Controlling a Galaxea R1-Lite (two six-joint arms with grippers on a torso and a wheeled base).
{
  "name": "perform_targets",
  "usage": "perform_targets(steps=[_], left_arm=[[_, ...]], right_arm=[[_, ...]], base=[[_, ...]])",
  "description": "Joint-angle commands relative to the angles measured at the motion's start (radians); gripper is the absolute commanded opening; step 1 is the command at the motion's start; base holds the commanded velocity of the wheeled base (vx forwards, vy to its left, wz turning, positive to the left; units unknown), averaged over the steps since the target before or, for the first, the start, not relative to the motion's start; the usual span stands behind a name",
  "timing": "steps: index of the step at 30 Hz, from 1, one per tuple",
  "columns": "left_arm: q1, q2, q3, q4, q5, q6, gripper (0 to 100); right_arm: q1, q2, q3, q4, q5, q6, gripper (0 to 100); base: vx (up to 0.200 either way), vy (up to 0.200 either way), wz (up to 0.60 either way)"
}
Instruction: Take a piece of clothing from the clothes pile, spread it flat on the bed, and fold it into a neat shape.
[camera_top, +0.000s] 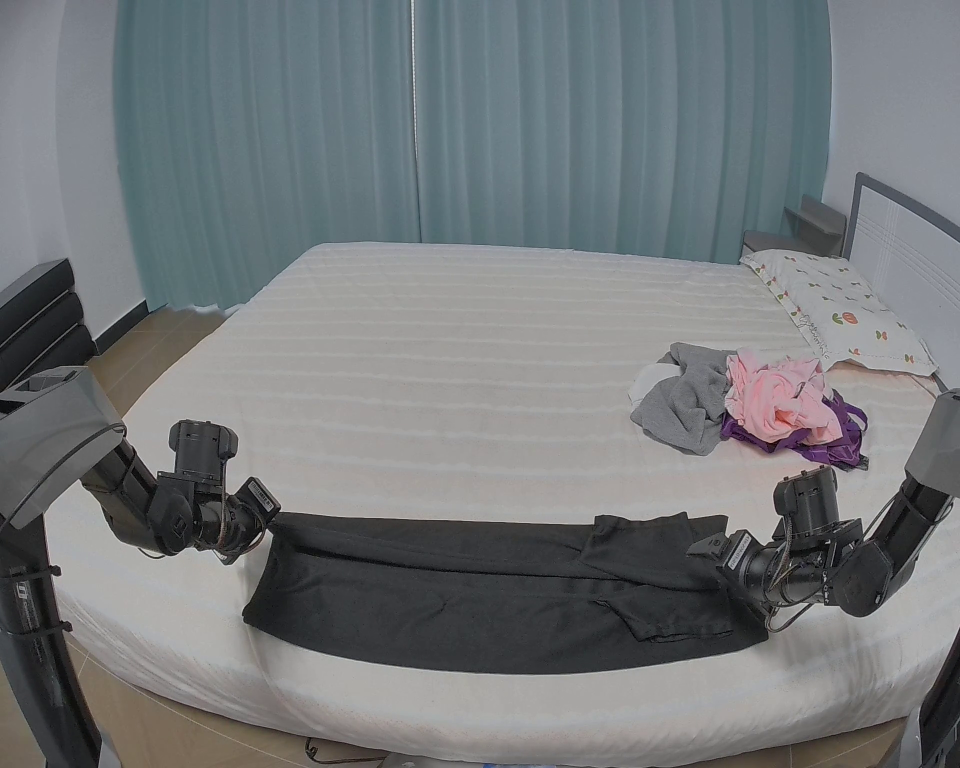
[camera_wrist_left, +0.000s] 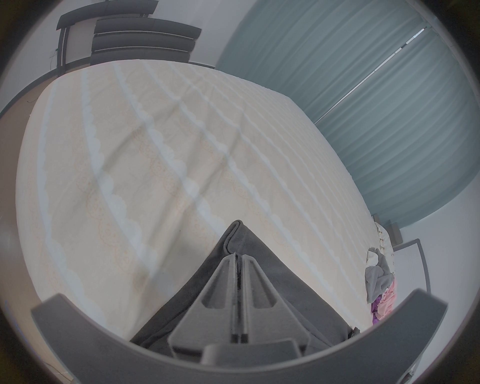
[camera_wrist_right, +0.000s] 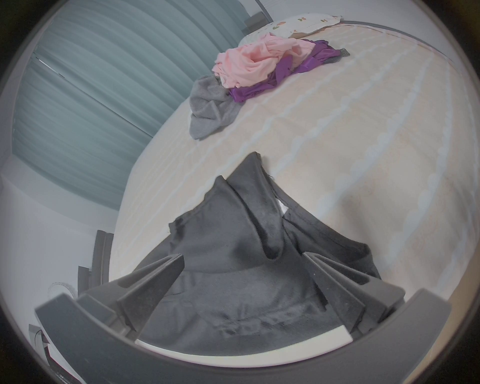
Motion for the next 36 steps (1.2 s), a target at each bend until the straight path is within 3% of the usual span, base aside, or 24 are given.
perform_targets(steps=[1,12,13,30,36], left_arm=[[-0.005,-0.014,0.001,-0.001,0.000,0.000,0],[-0.011,-0.015,0.003,-0.001,0.000,0.000,0],[-0.011,-0.017,0.003,-0.001,0.000,0.000,0],[-0.010,-0.025,0.003,0.001,0.000,0.001,0],[-0.007,-0.034,-0.022,-0.001,0.000,0.032,0]], right_arm=[[0.012,0.002,-0.022,0.025,-0.003,0.000,100],[0.019,0.049,-0.042,0.026,-0.026,0.002,100],[0.019,0.066,-0.048,0.025,-0.026,0.002,0],[0.007,0.042,-0.053,0.023,-0.024,0.006,0],[-0.053,0.039,-0.136,0.013,-0.023,0.005,0]], base=[[0.000,0.000,0.00],[0.000,0.000,0.00],[0.000,0.000,0.00],[0.000,0.000,0.00],[0.000,0.000,0.00]])
